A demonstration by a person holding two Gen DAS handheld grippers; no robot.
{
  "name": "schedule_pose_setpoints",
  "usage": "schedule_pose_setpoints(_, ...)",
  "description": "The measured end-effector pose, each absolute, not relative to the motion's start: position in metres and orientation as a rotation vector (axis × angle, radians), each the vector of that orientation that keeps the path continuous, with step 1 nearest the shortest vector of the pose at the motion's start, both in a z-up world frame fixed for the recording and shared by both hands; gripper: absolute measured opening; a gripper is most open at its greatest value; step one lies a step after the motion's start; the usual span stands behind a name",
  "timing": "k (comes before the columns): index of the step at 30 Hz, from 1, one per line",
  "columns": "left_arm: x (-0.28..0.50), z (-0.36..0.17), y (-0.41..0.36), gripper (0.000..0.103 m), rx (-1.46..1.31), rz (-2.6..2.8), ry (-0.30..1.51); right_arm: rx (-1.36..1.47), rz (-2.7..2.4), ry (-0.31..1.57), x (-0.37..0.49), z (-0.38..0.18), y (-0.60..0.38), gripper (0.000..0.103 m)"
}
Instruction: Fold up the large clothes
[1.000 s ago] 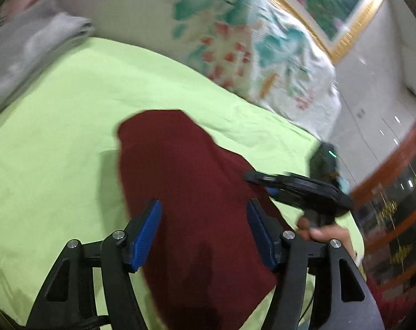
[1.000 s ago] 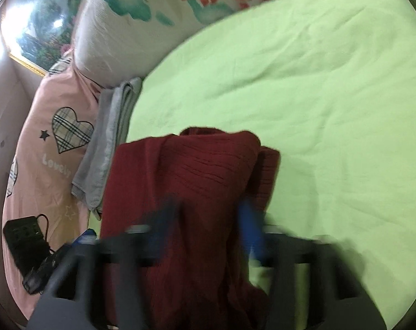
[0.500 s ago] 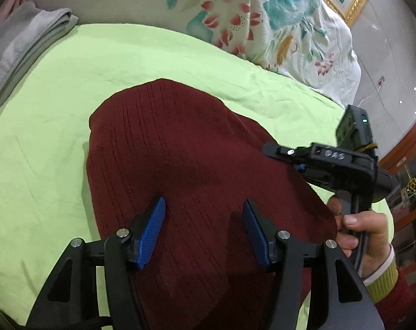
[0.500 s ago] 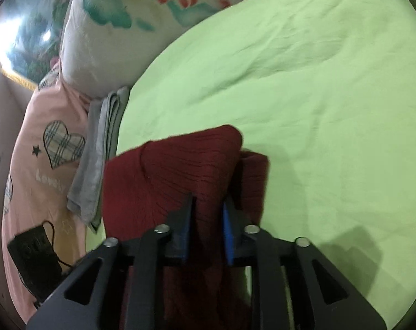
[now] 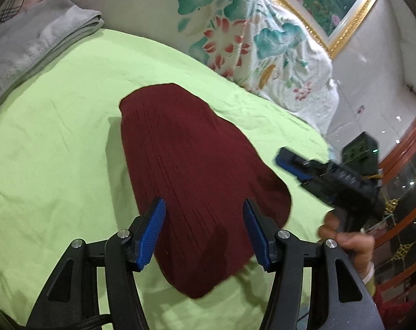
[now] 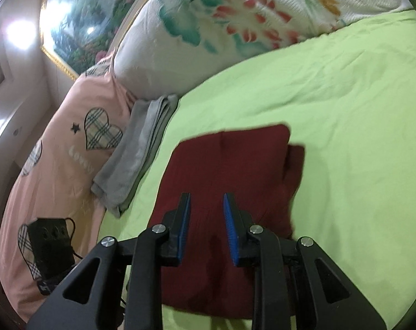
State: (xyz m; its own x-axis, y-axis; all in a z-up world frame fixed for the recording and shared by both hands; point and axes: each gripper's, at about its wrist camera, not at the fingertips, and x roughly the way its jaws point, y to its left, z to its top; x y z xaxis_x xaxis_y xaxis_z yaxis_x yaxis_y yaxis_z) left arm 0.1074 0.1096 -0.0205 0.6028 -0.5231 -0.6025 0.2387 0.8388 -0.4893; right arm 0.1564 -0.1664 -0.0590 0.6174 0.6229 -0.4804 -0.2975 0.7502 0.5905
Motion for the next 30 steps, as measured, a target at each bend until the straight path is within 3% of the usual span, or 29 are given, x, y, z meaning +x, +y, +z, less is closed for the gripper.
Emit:
schedule_pose_setpoints(8,0.105,-0.042,0.084,0.058,-0.285,-0.455,0.865,0.440,0.498,0.812,0.159,-0.097,-0.149,0.026)
schedule_pose_setpoints(11,0.106,-0.046,0.083,0.057,-0.314,-0.491,0.883,0.459,0.439,0.841,0.162,-0.117,-0.165,0.015)
schedule_pose_setpoints(13,0.106,-0.048,0.077,0.057,-0.292,-0.495,0.892,0.499,0.424,0.852,0.164,-0.128,-0.176,0.000)
schedule_pose_setpoints(25,0.103,-0.059,0.044,0.059,-0.081,-0.355,0.877,0.531,0.418,0.849,0.164,-0.135,-0.184,0.000)
schedule_pose_setpoints(30,0.090,-0.043,0.067,0.057,-0.178,-0.391,0.843,0.506,0.417,0.844,0.153,-0.123,-0.181,0.002)
